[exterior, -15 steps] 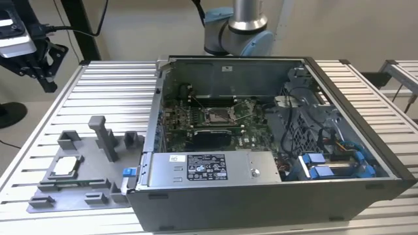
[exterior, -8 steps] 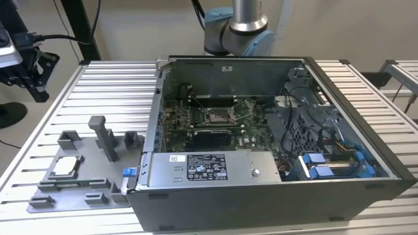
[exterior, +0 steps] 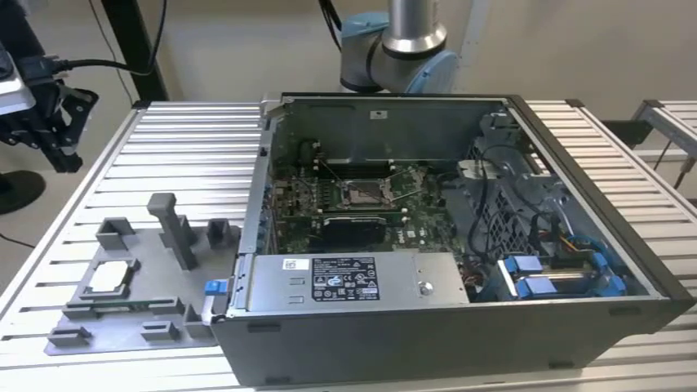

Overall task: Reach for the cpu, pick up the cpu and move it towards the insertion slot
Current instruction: 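Reach for the cpu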

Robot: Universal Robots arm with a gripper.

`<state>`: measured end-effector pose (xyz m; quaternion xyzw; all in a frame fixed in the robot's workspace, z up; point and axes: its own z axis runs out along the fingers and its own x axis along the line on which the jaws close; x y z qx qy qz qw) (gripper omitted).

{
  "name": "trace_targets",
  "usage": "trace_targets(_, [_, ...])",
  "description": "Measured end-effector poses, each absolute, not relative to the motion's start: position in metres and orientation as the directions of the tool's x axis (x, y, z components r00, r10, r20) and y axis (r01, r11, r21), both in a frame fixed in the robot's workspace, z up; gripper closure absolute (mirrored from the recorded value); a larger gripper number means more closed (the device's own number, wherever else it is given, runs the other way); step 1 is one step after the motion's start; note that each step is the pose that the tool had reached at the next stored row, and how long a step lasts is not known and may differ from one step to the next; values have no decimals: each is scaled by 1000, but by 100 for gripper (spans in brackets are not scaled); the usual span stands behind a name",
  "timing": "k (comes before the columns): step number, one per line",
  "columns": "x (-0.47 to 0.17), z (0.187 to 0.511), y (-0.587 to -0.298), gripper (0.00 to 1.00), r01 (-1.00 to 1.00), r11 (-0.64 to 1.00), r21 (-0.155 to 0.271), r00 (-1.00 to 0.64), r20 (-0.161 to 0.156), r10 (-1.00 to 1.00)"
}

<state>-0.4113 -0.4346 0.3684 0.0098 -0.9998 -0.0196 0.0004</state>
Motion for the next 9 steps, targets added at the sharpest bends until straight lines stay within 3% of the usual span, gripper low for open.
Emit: trace_targets(9, [-411, 368, -435, 0, -20, 999, 39, -1000, 0, -20])
